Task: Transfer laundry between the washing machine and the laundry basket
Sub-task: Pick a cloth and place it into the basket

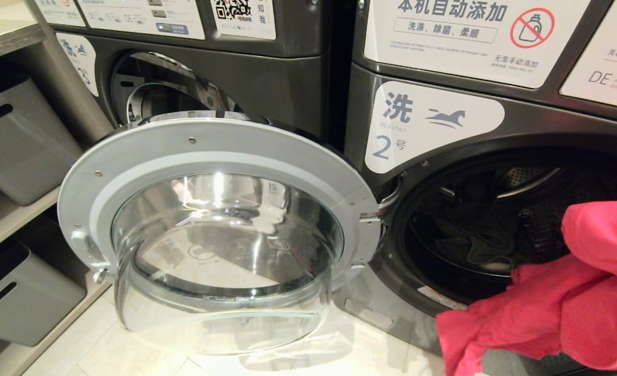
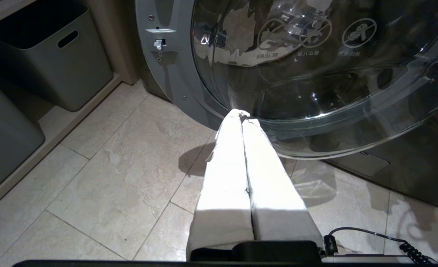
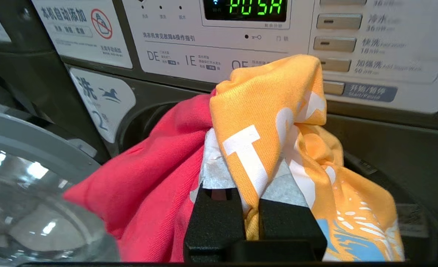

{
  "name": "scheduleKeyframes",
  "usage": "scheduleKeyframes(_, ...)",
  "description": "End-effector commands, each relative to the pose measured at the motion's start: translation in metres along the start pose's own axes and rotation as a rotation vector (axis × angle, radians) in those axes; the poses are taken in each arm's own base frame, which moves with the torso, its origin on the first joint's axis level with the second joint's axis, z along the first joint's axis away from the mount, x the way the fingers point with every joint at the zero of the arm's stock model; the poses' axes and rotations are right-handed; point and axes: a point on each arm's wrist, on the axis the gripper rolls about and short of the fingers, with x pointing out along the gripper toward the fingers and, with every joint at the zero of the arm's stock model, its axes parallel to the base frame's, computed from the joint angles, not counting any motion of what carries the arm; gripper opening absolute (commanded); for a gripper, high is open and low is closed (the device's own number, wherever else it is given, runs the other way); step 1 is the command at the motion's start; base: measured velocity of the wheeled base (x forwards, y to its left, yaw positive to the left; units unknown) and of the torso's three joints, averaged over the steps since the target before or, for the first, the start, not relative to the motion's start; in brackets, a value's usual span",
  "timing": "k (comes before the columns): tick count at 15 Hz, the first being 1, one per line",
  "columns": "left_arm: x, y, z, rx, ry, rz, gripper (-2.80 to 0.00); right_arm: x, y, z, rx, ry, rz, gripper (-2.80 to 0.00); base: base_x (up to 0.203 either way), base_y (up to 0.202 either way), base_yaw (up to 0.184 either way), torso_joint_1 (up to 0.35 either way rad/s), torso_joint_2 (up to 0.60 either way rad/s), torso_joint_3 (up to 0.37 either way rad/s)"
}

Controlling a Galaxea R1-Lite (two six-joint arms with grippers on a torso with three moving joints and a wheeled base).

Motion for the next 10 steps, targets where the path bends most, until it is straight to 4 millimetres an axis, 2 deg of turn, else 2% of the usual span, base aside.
scheduleKeyframes(1, 0.0007, 0.0001, -0.0029, -0.001, 0.009, 0.000, -2.80, 0.0031, 0.0003, -0.0016, -0.070, 0.015, -0.002, -2.80, 0.000, 0.000, 0.000, 0.000, 0.00, 0.000)
scheduleKeyframes(8, 0.0007, 0.0001, -0.0029, -0.001, 0.009, 0.001, -2.80, 0.0070, 0.0008, -0.0023, -0.117, 0.026, 0.000, -2.80, 0.000, 0.000, 0.000, 0.000, 0.00, 0.000)
scheduleKeyframes(10, 0.0007, 0.0001, -0.0030, -0.001, 0.010, -0.001, -2.80, 0.0070, 0.0008, -0.0026, -0.119, 0.026, 0.000, -2.80, -0.003, 0.002, -0.091, 0.006, 0.01, -0.001)
